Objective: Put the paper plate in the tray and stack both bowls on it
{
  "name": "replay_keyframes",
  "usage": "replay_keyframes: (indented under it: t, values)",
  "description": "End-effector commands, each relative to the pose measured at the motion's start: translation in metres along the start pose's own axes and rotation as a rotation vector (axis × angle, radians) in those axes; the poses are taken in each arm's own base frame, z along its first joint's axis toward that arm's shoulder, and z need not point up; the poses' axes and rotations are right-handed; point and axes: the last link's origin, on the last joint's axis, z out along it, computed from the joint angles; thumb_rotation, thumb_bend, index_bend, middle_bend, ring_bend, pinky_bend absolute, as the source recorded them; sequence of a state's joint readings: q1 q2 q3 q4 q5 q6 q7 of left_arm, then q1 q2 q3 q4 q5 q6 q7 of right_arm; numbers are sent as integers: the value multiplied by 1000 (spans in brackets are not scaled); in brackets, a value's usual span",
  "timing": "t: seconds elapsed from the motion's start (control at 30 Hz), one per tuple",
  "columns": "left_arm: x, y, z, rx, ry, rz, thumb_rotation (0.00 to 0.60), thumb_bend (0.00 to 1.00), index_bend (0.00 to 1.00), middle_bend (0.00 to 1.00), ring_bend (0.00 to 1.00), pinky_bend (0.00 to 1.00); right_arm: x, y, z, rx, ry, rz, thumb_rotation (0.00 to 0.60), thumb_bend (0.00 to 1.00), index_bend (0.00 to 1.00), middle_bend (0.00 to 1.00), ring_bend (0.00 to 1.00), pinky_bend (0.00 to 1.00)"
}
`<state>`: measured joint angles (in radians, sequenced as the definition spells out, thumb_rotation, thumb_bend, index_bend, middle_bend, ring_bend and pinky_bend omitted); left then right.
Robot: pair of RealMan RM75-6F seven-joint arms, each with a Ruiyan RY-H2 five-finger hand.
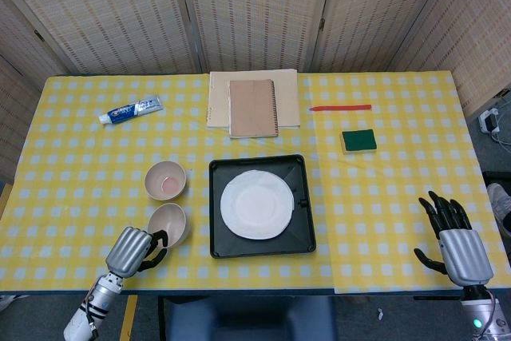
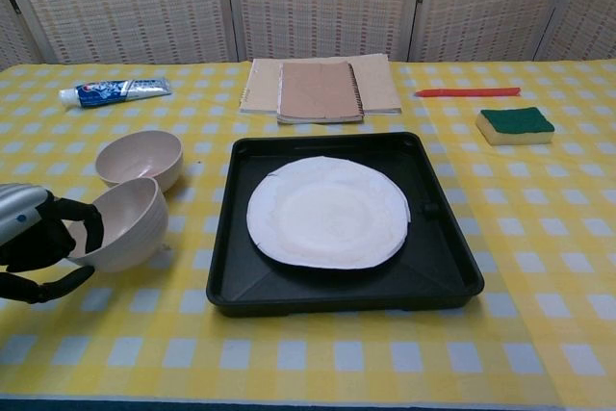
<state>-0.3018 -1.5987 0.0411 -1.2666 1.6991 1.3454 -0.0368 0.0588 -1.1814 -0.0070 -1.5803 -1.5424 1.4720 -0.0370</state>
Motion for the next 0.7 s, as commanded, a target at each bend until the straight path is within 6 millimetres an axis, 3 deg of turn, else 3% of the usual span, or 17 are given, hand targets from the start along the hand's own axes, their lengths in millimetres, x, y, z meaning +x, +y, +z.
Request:
replay_keyframes:
  t: [0.03, 0.37, 0.7]
  values:
    - [0, 1, 1, -10, 18, 3, 600, 475, 607, 1000, 939, 1000, 0, 0, 0, -1, 1, 1, 600, 251, 0, 0, 0, 0]
    - [17, 18, 22, -69, 70, 42, 600, 479, 608, 1000, 939, 1000, -2, 0, 0, 0, -12, 3, 600, 251, 0, 0, 0, 0]
    - [13, 63, 65, -157, 47, 133, 600, 479, 607, 1000, 939, 1000, 2, 6, -7, -11, -17, 20, 600, 250, 0, 0, 0, 0]
